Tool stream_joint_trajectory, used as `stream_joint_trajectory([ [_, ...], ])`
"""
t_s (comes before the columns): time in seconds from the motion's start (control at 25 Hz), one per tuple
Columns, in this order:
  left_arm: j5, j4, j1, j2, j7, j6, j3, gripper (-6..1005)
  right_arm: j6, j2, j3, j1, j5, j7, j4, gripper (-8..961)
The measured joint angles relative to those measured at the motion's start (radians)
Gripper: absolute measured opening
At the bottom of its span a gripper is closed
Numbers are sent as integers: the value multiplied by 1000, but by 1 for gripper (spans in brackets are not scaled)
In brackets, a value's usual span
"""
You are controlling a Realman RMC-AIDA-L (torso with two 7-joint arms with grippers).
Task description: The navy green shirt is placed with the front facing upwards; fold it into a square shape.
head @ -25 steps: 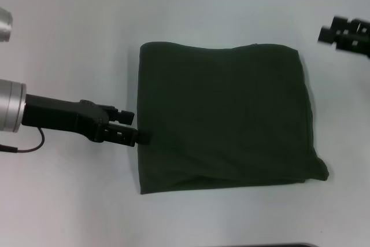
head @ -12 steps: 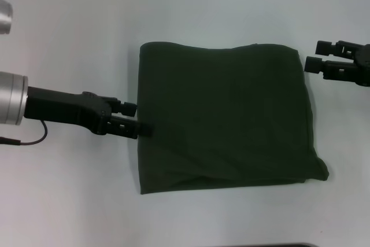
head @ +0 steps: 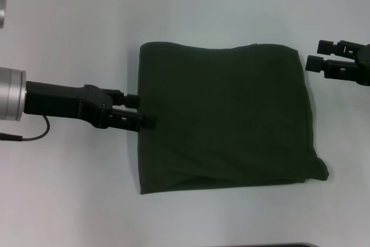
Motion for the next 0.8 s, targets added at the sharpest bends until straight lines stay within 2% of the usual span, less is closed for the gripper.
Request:
stream_joint_trajectory([
  [0.8, 0, -2, -7, -3, 13, -5, 7, 901, 6, -1, -3, 3, 0, 6, 7, 913],
])
